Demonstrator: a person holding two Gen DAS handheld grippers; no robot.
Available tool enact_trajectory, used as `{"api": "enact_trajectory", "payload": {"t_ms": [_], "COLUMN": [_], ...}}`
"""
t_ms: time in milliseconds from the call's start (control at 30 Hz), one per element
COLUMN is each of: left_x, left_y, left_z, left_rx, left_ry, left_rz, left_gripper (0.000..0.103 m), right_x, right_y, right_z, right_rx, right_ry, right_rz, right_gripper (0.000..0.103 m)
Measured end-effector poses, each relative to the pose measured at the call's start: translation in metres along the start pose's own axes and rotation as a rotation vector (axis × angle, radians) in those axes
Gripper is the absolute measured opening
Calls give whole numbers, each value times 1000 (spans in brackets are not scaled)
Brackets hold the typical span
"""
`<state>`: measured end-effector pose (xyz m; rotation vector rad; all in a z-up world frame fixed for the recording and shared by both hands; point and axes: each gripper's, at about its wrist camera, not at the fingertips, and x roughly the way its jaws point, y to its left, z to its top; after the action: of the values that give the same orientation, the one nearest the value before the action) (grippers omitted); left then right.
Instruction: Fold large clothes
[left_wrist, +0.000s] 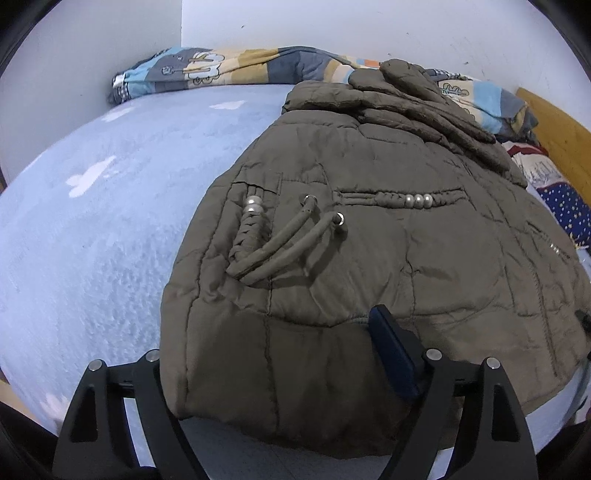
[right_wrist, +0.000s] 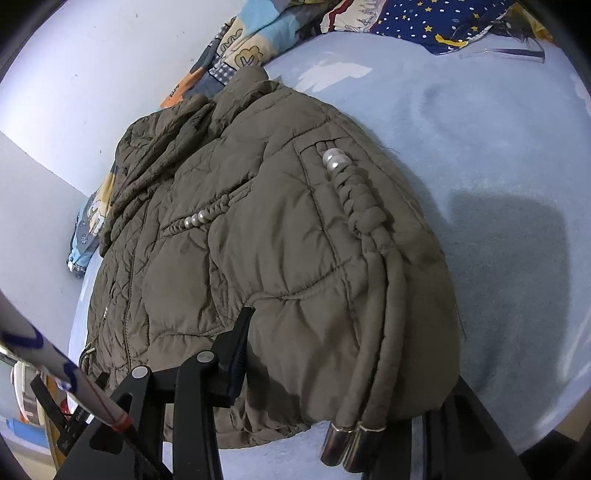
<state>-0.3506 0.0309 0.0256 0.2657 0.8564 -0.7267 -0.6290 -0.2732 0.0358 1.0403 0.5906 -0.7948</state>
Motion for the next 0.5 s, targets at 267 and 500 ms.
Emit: {"api": "enact_trajectory", "payload": {"t_ms": [267,500], "left_x": [-1,-1], "left_y": [-2,-4], "left_z": [1,1], "left_rx": [10,24], "left_ry": [8,12], "left_rz": [7,15], "left_gripper": [82,82], "right_x": [-3,-1], "right_y": [-14,-15], "right_z": [0,4], "right_rx": [119,147], "right_ry": [-16,18], "right_rz": [74,92], "right_gripper": [47,47]}}
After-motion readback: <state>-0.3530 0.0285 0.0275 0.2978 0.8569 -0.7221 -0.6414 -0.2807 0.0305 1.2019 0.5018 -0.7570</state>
